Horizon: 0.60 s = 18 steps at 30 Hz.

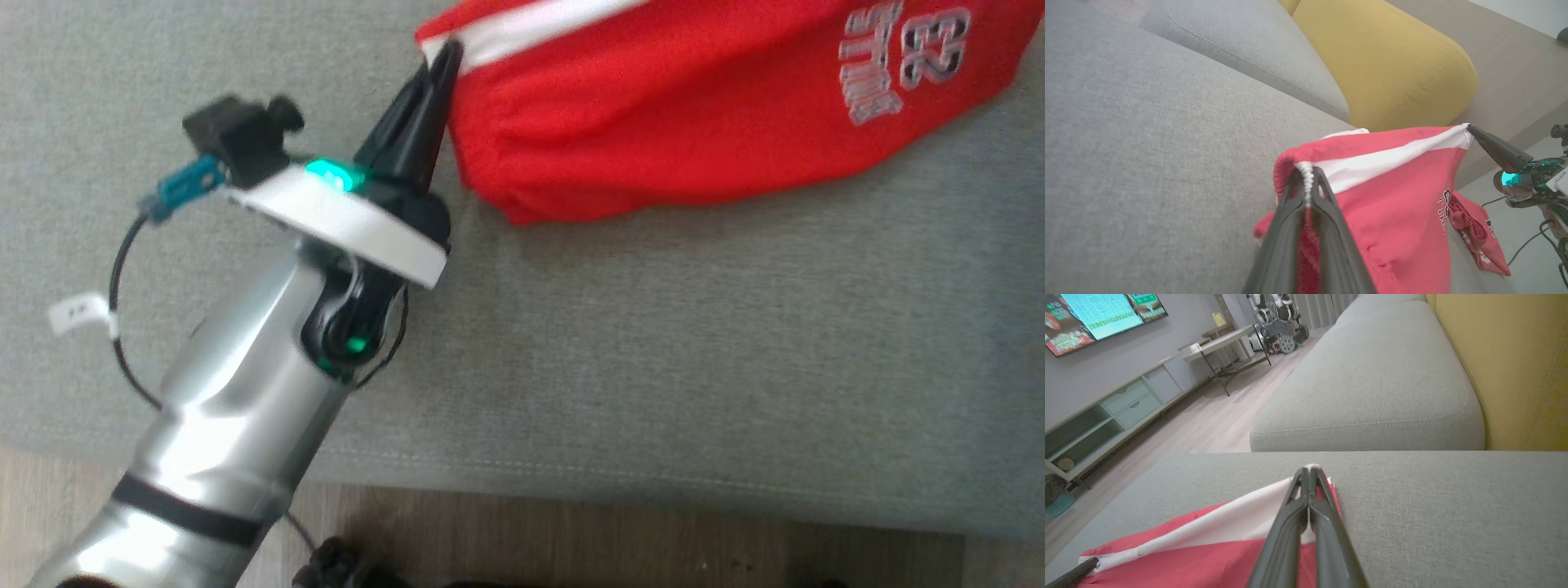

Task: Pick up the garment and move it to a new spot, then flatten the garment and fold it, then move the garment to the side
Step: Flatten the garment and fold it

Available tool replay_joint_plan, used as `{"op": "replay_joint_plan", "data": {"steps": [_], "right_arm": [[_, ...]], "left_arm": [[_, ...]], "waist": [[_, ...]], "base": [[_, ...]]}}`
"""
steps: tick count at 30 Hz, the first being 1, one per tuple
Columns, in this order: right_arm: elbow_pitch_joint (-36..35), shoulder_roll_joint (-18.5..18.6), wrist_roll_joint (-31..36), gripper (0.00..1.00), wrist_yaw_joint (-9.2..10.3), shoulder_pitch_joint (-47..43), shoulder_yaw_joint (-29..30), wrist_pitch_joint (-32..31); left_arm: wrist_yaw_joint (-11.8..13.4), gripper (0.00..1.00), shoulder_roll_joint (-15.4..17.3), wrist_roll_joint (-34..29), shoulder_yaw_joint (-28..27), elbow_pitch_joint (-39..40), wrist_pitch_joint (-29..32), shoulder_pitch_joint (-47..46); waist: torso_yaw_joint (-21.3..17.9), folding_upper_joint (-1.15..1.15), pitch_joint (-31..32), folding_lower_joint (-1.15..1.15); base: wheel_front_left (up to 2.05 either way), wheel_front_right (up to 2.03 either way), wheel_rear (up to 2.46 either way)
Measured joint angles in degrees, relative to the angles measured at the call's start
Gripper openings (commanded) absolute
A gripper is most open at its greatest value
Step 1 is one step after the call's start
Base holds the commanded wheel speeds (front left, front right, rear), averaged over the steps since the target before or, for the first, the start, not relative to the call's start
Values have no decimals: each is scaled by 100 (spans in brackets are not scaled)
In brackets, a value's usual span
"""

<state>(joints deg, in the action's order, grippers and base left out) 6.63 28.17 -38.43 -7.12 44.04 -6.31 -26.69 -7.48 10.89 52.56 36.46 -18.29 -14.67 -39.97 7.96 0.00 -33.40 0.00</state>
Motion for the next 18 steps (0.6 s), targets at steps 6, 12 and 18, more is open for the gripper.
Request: {"op": "replay_joint_plan", "data": {"steps": [6,12,18], "right_arm": [[857,19,88,0,0,893,-428,-160],[1622,2,85,0,0,1509,-799,-73],[2214,-24,76,100,0,1859,-1116,471]], "left_arm": [[0,0,-297,-110,-58,-488,-3,-461],[0,0,-537,-366,-459,-790,-4,-733],[-2,100,-672,-535,-687,-845,-13,-748]], "waist": [[188,0,-217,0],[278,0,-390,0],[279,0,-467,0]], "base": [[0,0,0],[0,0,0],[0,0,0]]}}
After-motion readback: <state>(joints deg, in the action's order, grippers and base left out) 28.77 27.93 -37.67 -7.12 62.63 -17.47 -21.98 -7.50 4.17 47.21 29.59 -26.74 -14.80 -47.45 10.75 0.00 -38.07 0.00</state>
